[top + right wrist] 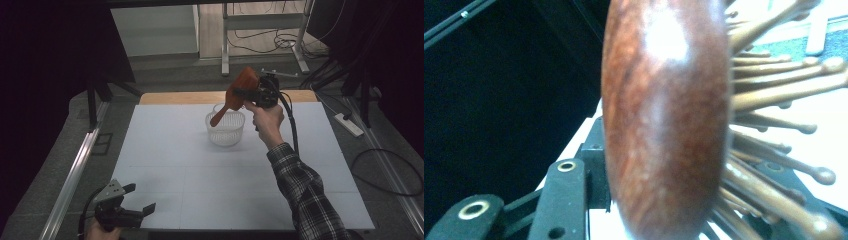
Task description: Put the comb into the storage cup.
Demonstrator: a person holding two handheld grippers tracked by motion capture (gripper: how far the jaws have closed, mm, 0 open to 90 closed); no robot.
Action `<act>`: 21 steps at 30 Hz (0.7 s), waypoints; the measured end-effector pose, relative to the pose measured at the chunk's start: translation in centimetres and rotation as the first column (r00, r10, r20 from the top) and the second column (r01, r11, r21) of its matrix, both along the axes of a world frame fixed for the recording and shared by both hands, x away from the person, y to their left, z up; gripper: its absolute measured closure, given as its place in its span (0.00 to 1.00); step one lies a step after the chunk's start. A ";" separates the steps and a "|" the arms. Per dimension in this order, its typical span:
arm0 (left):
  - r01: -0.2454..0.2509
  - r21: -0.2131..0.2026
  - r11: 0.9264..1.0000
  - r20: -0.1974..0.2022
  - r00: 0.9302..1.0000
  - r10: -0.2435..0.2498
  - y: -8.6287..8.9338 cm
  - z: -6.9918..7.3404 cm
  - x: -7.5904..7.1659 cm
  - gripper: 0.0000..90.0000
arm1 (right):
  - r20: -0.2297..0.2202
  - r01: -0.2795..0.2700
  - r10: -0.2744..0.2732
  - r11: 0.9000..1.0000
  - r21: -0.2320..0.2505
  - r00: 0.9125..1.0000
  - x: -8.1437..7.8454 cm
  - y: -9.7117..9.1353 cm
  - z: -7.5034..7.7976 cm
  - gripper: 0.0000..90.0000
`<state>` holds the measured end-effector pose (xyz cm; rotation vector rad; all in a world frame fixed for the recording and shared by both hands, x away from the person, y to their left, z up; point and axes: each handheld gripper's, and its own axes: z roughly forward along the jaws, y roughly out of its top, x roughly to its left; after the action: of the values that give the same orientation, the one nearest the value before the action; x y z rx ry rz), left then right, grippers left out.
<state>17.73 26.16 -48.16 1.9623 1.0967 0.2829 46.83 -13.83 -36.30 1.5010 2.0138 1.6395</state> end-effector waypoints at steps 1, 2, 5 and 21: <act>0.000 0.000 1.000 0.000 1.000 0.000 0.0 0.0 0.0 0.00 | 0.001 -0.001 0.001 1.000 -0.003 1.000 0.0 0.0 -0.1 0.60; -0.001 0.000 1.000 0.000 1.000 0.001 0.0 0.0 0.0 0.00 | 0.000 0.001 -0.001 1.000 -0.006 1.000 0.0 0.1 -0.2 0.60; -0.002 0.002 1.000 -0.004 1.000 0.002 0.0 0.0 0.0 0.00 | 0.000 -0.001 0.001 1.000 -0.013 1.000 0.1 0.2 -0.5 0.60; -0.001 -0.004 1.000 -0.006 1.000 0.001 0.1 0.0 0.1 0.00 | -0.013 -0.005 0.005 0.999 -0.048 1.000 0.1 1.2 -2.3 0.60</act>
<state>17.79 26.23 -48.18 1.9602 1.1011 0.2759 46.94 -12.67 -38.60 1.4950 2.0493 1.5764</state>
